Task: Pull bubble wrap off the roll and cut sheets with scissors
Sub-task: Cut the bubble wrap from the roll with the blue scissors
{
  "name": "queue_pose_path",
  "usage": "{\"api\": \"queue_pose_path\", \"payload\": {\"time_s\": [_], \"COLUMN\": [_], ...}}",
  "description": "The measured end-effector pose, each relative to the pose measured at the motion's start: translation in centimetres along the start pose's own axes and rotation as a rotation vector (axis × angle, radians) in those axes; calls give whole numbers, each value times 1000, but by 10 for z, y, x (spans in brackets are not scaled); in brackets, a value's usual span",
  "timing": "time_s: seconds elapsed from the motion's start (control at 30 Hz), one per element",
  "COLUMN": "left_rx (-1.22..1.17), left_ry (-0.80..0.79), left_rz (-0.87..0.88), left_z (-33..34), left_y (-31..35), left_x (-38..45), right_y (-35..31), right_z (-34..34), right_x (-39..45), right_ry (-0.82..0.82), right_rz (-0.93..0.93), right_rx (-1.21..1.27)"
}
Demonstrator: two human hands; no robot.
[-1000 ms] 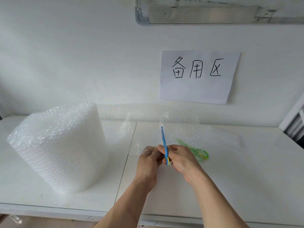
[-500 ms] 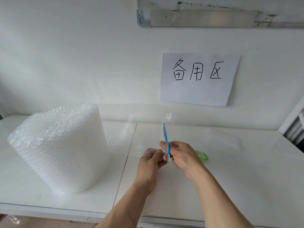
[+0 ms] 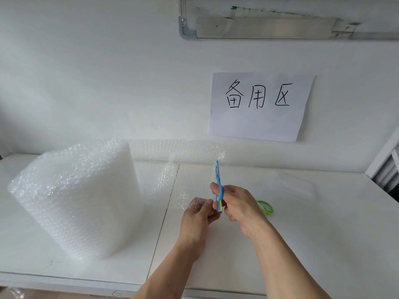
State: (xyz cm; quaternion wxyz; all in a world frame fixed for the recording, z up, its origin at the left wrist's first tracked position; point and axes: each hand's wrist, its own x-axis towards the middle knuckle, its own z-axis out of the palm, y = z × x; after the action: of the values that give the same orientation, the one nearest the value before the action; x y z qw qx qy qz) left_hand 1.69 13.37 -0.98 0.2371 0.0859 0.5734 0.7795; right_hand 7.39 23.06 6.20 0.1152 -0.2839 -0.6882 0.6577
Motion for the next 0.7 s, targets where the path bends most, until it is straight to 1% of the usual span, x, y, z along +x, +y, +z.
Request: {"api": "queue_pose_path", "payload": {"time_s": [0.1, 0.23, 0.37, 0.7], "left_rx": [-6, -4, -12, -7], "left_ry": [16, 23, 36, 35], "left_rz": [-6, -4, 2, 11], "left_z": [1, 2, 2, 4], "left_y": [0, 1, 2, 5], "left_x": [0, -2, -3, -6], "right_y": [-2, -6, -7, -13], "right_z": [-2, -3, -3, -7], "right_x": [3, 9, 11, 15], "right_ry": [1, 22, 9, 15], "right_rz": [-14, -16, -33, -30], "right_rx": [-29, -2, -34, -34]}}
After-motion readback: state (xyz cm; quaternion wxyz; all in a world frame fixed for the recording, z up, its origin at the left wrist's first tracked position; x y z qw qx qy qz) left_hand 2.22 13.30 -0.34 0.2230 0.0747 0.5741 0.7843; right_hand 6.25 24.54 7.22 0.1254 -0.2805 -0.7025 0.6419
